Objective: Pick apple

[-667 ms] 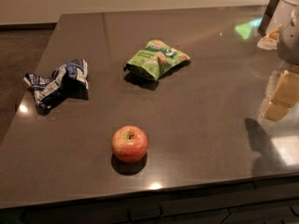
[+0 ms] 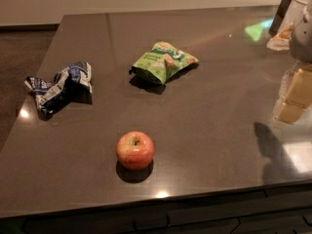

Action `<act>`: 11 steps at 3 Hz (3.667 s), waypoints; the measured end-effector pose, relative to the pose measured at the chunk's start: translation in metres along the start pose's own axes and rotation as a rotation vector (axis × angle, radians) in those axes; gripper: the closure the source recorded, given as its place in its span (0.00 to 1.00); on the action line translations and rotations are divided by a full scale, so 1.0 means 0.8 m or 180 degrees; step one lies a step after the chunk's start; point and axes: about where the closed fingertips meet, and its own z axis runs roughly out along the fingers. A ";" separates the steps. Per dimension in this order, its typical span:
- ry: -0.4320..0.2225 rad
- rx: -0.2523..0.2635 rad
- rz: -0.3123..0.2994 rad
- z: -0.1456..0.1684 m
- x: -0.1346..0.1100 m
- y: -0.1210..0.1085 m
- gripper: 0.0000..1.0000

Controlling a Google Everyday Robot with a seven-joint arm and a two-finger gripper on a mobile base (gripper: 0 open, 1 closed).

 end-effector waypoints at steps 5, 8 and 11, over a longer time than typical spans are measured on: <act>-0.0879 -0.1019 -0.1168 0.110 -0.185 0.138 0.00; -0.1115 -0.1015 -0.1281 0.178 -0.250 0.166 0.00; -0.1049 -0.0919 -0.1371 0.188 -0.269 0.165 0.41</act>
Offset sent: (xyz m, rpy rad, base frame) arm -0.0284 0.1175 -0.0191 0.1854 0.2434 0.4072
